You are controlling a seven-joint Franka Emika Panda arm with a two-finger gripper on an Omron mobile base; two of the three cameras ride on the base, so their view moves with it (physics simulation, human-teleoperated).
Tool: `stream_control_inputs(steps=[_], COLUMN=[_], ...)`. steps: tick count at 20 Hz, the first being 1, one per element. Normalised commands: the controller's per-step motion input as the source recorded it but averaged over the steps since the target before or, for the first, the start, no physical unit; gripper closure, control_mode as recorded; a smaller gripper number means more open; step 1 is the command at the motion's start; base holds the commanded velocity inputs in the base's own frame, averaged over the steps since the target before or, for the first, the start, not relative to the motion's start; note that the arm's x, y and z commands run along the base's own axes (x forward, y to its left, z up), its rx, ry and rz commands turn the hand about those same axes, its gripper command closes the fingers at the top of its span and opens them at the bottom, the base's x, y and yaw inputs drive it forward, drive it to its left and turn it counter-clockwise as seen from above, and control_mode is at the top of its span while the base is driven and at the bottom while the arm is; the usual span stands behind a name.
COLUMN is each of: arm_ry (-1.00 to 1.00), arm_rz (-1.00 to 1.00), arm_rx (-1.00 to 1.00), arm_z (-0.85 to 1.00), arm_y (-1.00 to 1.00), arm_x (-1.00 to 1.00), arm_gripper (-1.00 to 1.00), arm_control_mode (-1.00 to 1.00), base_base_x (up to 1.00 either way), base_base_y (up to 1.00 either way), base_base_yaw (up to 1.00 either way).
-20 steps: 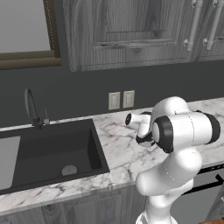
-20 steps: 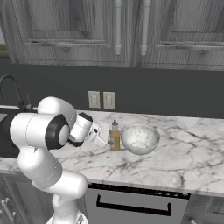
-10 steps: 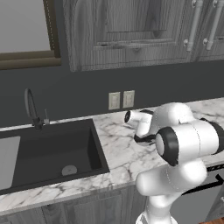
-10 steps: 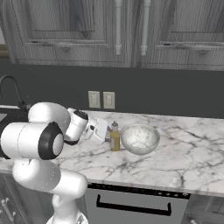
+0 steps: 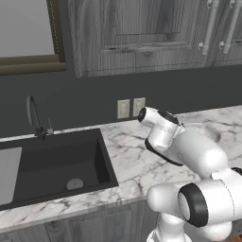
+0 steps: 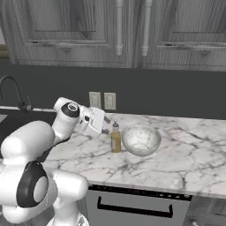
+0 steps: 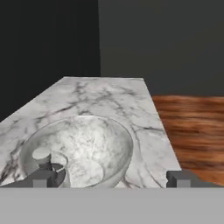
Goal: Retrieve the bottle and the shaker from the cabinet and place them next to the mixing bowl on the counter. Then add garlic from the fridge to the mixing bowl.
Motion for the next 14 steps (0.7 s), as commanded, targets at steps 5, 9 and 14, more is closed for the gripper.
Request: stream_control_inputs(steps=[5,9,14], arm_ry=[0.00,0.03,0.11], arm_rz=[0.11,0.30,0.47], arm_rx=[0.00,0.04,0.06], arm_z=[0.92,0.62,0.48], arm_y=[0.01,0.00,0.00], arm_x=[-0.42,-0.54,-0.48], arm_gripper=[-1.00,-1.00,-1.00], arm_control_mode=[-1.00,-1.00,-1.00], base_base_x=[0.00,0.00,0.00], base_base_y=[0.00,0.00,0.00], base_base_yaw=[0.00,0.00,0.00])
